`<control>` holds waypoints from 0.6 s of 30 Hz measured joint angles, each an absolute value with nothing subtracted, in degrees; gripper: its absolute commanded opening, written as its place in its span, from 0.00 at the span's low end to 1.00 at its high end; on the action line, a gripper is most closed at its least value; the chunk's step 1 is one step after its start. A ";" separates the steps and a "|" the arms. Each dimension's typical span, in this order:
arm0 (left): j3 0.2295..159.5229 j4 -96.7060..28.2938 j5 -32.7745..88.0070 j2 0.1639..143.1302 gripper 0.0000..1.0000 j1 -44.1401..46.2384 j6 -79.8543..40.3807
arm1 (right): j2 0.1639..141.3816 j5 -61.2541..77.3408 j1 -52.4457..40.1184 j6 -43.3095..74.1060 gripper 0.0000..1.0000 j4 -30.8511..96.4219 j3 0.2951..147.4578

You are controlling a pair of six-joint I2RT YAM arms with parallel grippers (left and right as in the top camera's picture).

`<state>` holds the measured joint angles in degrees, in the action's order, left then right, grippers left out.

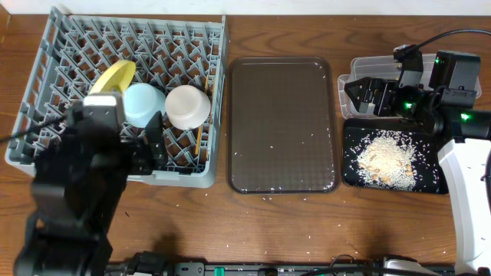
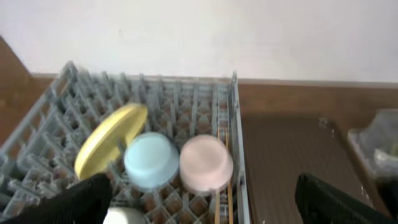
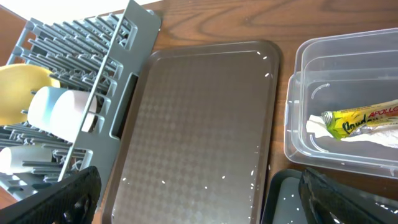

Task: Sort waste into correct bins and load items into the dishwasher
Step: 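Open the left gripper and pull it back out of the rack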

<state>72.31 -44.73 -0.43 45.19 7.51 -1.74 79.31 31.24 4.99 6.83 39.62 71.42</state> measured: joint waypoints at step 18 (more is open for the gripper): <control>22.87 -4.75 -1.67 13.54 0.98 5.89 -6.26 | 79.31 31.22 4.99 6.98 0.99 39.64 71.42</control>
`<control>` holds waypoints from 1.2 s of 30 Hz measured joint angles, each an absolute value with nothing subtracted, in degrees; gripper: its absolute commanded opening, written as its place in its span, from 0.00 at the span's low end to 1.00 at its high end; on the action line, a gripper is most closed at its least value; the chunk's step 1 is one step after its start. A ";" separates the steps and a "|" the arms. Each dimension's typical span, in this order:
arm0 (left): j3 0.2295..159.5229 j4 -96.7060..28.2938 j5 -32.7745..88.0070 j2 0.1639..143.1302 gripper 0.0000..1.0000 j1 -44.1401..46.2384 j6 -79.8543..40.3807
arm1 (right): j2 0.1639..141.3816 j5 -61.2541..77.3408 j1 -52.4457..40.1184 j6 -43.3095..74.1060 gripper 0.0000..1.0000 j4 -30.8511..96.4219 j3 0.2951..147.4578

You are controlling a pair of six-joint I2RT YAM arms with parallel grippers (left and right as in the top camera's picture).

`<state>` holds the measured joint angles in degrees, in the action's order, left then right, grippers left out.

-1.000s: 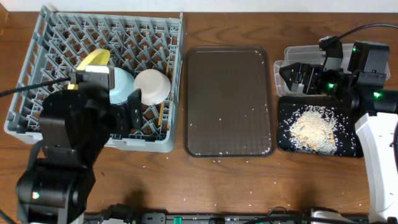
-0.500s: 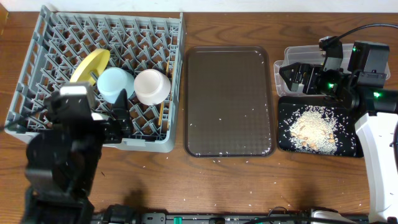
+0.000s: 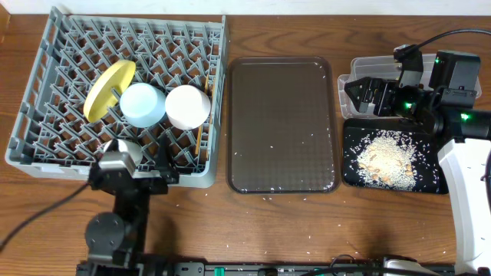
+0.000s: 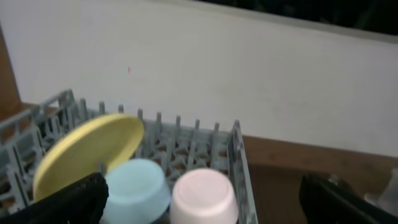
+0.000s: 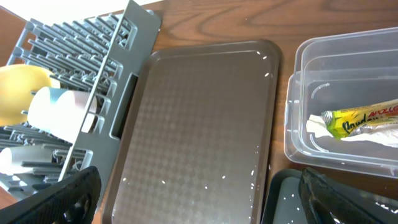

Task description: Sort waste into correct bins and load items into the dishwasher

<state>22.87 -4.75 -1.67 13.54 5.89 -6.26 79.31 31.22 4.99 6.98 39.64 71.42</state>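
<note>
In the grey dish rack (image 3: pixel 46 92) a yellow plate (image 3: pixel 107 88) stands on edge, with a light blue cup (image 3: pixel 143 103) and a pale pink cup (image 3: pixel 186 106) upside down beside it. My left gripper (image 3: pixel 132 170) sits low at the rack's front edge, open and holding nothing; its wrist view looks level across the blue cup (image 4: pixel 134 190) and pink cup (image 4: pixel 204 196). My right gripper (image 3: pixel 354 96) hangs open and holding nothing beside the clear bin (image 3: pixel 368 65), which holds a yellow-green wrapper (image 5: pixel 360 118). Rice grains dot the brown tray (image 3: pixel 280 123).
A black bin (image 3: pixel 353 172) with a heap of rice and food waste lies in front of the clear bin. Chopsticks (image 3: pixel 199 138) stick up in the rack by the pink cup. Loose grains lie on the table in front of the tray.
My left arm was raised over the rack's front left; it now sits lower, at the rack's front edge, its camera looking level at the wall. The right arm has not moved.
</note>
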 measured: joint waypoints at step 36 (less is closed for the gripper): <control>1.39 -1.76 -1.63 0.62 0.98 6.24 -7.31 | 79.31 31.20 4.99 6.98 0.99 39.62 71.42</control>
